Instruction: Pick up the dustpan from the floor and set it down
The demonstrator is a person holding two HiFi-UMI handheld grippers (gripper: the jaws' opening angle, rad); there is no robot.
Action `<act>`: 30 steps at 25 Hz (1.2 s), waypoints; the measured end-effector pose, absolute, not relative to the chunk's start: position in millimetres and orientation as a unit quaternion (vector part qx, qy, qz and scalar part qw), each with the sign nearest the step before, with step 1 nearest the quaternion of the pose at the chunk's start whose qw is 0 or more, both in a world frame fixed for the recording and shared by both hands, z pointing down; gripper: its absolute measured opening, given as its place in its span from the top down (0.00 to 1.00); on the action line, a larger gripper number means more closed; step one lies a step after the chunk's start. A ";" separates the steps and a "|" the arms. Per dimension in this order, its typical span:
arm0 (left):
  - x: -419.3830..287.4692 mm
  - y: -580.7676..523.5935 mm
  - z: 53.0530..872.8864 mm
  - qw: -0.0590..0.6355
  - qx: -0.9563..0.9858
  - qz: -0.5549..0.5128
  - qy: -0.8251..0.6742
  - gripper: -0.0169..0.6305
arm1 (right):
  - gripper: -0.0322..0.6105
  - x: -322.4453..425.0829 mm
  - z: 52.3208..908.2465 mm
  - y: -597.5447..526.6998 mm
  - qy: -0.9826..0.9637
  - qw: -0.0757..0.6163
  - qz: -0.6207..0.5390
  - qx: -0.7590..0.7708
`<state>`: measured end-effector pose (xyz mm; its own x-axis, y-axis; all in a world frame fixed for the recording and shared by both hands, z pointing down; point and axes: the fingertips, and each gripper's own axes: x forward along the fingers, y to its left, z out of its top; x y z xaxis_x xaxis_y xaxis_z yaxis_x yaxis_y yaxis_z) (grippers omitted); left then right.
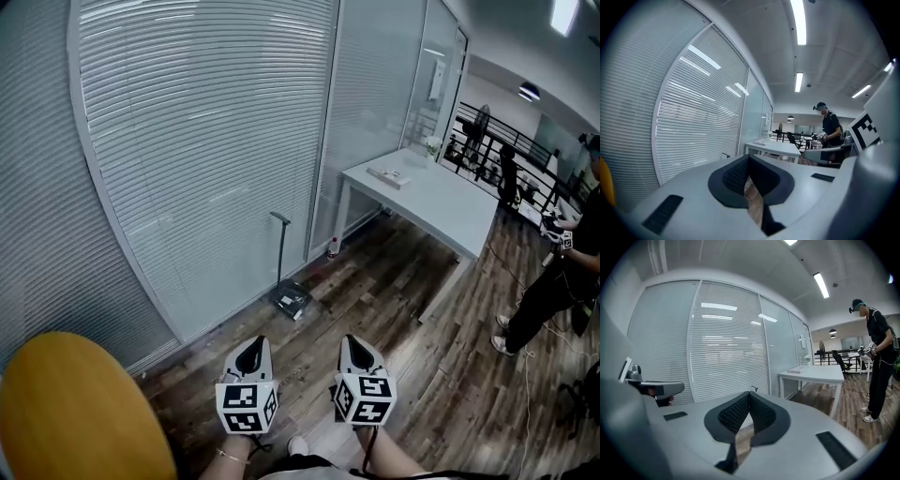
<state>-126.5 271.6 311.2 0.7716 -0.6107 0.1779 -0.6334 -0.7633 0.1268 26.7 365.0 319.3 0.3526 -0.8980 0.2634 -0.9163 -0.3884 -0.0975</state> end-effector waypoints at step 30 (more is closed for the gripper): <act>6.5 105.8 344.7 0.116 0.929 0.067 -0.345 0.95 | 0.90 160.8 355.7 202.1 -0.564 0.047 0.161 0.809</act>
<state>6.5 105.8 344.7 0.7528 -0.6257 0.2043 -0.6567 -0.7349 0.1693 160.8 202.1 355.7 0.3122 -0.8969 0.3132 -0.9273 -0.3594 -0.1050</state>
